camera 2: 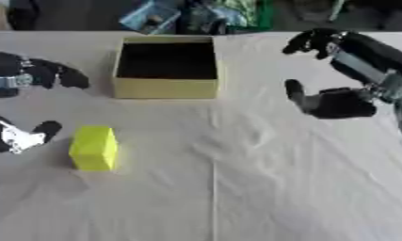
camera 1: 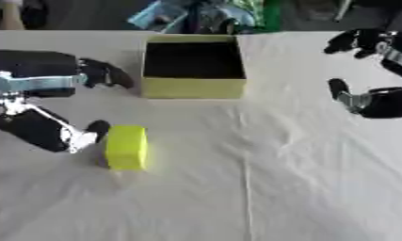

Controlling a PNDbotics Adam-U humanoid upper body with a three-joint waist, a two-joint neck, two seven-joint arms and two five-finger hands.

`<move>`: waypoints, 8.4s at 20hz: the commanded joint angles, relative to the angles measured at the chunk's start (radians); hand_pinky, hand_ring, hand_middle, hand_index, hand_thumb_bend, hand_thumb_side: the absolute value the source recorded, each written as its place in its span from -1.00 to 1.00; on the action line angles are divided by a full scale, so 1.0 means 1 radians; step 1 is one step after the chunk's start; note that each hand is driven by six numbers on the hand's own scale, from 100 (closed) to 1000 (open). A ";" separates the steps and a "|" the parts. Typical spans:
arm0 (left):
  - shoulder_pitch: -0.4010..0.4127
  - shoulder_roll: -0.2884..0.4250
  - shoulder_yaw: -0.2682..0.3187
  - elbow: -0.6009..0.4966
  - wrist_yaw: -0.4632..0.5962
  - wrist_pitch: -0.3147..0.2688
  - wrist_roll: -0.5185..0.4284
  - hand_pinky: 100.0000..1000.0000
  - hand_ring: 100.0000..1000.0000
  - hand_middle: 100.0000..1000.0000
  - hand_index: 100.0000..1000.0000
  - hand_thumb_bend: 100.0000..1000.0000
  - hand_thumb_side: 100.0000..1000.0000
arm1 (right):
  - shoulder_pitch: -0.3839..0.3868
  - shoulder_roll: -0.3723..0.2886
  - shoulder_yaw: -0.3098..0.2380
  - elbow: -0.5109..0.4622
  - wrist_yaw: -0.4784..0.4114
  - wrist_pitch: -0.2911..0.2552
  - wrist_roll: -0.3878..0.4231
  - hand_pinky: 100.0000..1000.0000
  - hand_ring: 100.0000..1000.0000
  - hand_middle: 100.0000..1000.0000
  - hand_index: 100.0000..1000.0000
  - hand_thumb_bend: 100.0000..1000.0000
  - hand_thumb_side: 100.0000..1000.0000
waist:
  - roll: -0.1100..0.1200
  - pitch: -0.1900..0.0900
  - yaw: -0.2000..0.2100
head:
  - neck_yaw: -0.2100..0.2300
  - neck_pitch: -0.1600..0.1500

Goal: Pick up objects on the table and place them in the box.

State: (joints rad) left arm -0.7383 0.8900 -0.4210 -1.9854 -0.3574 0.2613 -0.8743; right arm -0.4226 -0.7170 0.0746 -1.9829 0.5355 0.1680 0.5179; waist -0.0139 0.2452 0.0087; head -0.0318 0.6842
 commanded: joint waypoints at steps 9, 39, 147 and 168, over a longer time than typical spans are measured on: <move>0.003 0.011 -0.030 -0.015 -0.036 0.107 0.003 0.83 0.90 0.96 1.00 -1.00 0.40 | -0.010 -0.017 -0.009 -0.017 0.007 0.014 -0.004 0.61 0.76 0.75 0.71 -1.00 -0.52 | 0.020 -0.042 0.007 | 0.014 0.003; 0.035 0.016 -0.137 -0.013 -0.130 0.155 -0.033 0.93 0.97 1.00 1.00 -0.74 0.06 | -0.014 -0.011 -0.005 -0.017 0.004 0.032 -0.008 0.60 0.75 0.73 0.70 -1.00 -0.52 | 0.027 -0.042 0.013 | 0.022 0.007; -0.098 -0.097 0.018 0.082 -0.393 0.051 0.015 0.52 0.41 0.16 0.70 -0.98 -0.80 | -0.006 -0.003 -0.019 -0.017 -0.009 0.066 -0.042 0.56 0.72 0.64 0.66 -1.00 -0.52 | 0.020 0.000 -0.022 | 0.036 -0.031; -0.383 -0.367 0.098 0.576 -0.490 -0.111 0.314 0.29 0.22 0.02 0.54 -1.00 -0.83 | -0.062 0.011 -0.012 -0.017 -0.017 0.048 -0.043 0.56 0.72 0.63 0.66 -1.00 -0.53 | 0.036 0.046 -0.071 | 0.079 -0.069</move>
State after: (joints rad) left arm -1.0938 0.5256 -0.3444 -1.4345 -0.8352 0.1644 -0.5840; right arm -0.4689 -0.6899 0.0689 -1.9829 0.5253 0.2201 0.4749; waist 0.0109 0.2965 -0.0634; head 0.0412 0.6285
